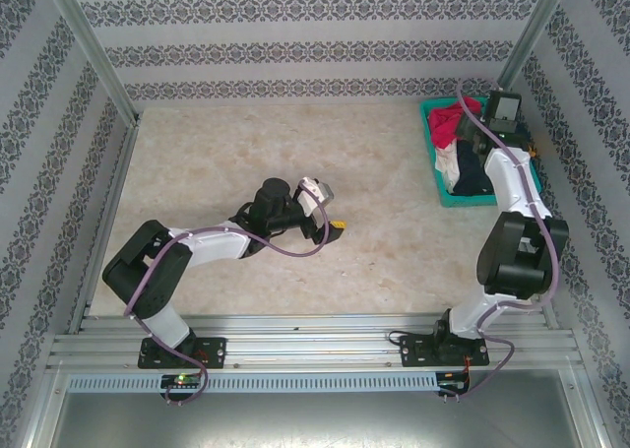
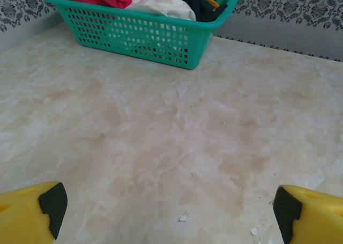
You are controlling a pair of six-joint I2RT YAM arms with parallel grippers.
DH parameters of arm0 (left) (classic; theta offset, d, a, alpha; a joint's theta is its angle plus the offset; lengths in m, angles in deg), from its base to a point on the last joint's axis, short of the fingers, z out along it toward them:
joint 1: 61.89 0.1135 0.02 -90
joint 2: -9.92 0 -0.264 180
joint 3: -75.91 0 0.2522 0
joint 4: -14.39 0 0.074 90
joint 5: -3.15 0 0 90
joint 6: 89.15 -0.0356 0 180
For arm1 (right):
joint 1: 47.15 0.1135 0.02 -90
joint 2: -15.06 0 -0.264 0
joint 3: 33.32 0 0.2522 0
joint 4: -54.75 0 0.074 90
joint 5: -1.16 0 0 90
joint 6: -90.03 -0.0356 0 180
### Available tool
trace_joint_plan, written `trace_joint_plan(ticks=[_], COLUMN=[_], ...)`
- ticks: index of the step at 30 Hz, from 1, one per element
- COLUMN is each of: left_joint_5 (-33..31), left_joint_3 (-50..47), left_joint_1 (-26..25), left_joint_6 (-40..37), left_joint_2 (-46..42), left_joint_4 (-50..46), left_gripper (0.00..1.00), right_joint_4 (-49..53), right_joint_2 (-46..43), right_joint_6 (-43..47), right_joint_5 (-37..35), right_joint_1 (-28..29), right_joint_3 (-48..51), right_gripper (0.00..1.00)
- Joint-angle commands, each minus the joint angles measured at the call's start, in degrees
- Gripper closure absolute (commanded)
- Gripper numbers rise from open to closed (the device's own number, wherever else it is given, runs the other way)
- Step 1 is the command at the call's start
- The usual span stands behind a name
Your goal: Fold and stack the t-shirts
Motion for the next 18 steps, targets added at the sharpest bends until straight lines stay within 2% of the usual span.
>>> trace_joint_plan(ticks=[1, 5, 7, 8, 10, 12, 14, 18], left_joint_5=[1.93, 1.52, 1.35, 1.25, 1.09, 0.59, 0.31, 0.10], left_joint_3=[1.13, 0.97, 0.88, 0.89, 0.87, 0.74, 0.62, 0.96], left_joint_1=[-0.67, -0.67, -0.67, -0.67, -0.68, -0.67, -0.67, -0.67], left_joint_6=[1.18, 0.94, 0.93, 1.04, 1.19, 1.20, 1.20, 1.02], left_joint_2=[0.67, 0.83, 0.97, 0.91, 0.83, 0.74, 0.69, 0.80], left_joint_4=[3.51, 3.25, 3.41, 3.50, 3.65, 3.68, 3.68, 3.94], left_gripper=[0.00, 0.00, 0.00, 0.00, 0.00, 0.00, 0.00, 0.00], right_joint_4=[2.13, 2.76, 4.28, 5.56, 5.49, 3.70, 1.77, -2.32], right_joint_2=[3.53, 6.27, 8.35, 9.32, 9.79, 8.65, 6.30, -0.99], right_joint_6=[-2.39, -2.02, -2.20, -2.12, -2.76, -4.35, -4.92, -4.52], right_joint_5=[0.37, 3.76, 2.63, 1.17, -1.50, -1.85, -2.33, -4.22], right_joint_1=[-0.15, -0.09, -0.16, -0.16, -0.35, -0.68, -0.58, -0.36], right_joint_3=[-2.41, -5.63, -7.62, -8.69, -8.26, -6.12, -4.07, -0.86], right_gripper=[0.24, 0.25, 0.26, 0.30, 0.50, 0.80, 1.00, 1.00])
